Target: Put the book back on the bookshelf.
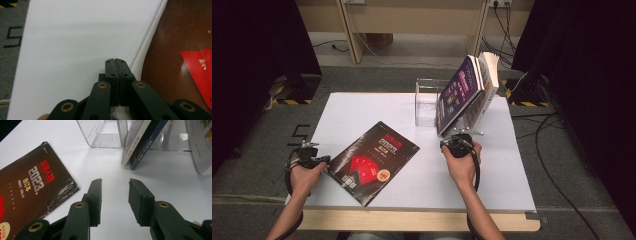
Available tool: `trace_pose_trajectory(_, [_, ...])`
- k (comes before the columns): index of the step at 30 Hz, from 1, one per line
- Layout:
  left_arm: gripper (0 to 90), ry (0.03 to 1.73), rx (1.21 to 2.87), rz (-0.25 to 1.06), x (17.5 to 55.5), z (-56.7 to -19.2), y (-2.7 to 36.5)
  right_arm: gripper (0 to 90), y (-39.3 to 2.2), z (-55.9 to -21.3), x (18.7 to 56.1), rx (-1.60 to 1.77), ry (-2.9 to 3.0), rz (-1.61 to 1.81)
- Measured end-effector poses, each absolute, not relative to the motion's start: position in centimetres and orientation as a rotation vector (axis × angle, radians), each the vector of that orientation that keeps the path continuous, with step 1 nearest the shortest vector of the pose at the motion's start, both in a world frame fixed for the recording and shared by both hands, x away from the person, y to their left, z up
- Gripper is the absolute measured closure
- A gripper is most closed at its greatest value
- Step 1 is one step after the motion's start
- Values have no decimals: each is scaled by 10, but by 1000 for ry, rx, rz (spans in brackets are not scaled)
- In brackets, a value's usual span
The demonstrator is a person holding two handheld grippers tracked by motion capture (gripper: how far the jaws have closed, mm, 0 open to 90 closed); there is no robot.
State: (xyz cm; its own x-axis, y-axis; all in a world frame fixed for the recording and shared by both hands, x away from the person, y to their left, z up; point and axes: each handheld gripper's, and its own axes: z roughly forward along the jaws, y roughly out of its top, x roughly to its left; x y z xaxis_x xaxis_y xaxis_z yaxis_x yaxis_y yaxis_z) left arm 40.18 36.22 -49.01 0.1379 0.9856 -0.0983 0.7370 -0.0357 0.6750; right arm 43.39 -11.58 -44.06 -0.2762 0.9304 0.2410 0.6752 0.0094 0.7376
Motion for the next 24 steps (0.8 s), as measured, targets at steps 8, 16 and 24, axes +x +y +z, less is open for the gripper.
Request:
trace_pose_trajectory(8, [898, 1591, 1911, 524, 402, -488, 360, 636, -116, -443, 434, 1672, 1985, 1136])
trace_pose_trajectory(16, [900, 1530, 1977, 481, 394, -486, 350, 635, -117, -444, 435, 1681, 1990, 1135])
trace_pose_trajectory(24, [900, 1440, 2053, 417, 383, -485, 334, 634, -116, -446, 435, 1684, 2008, 1125])
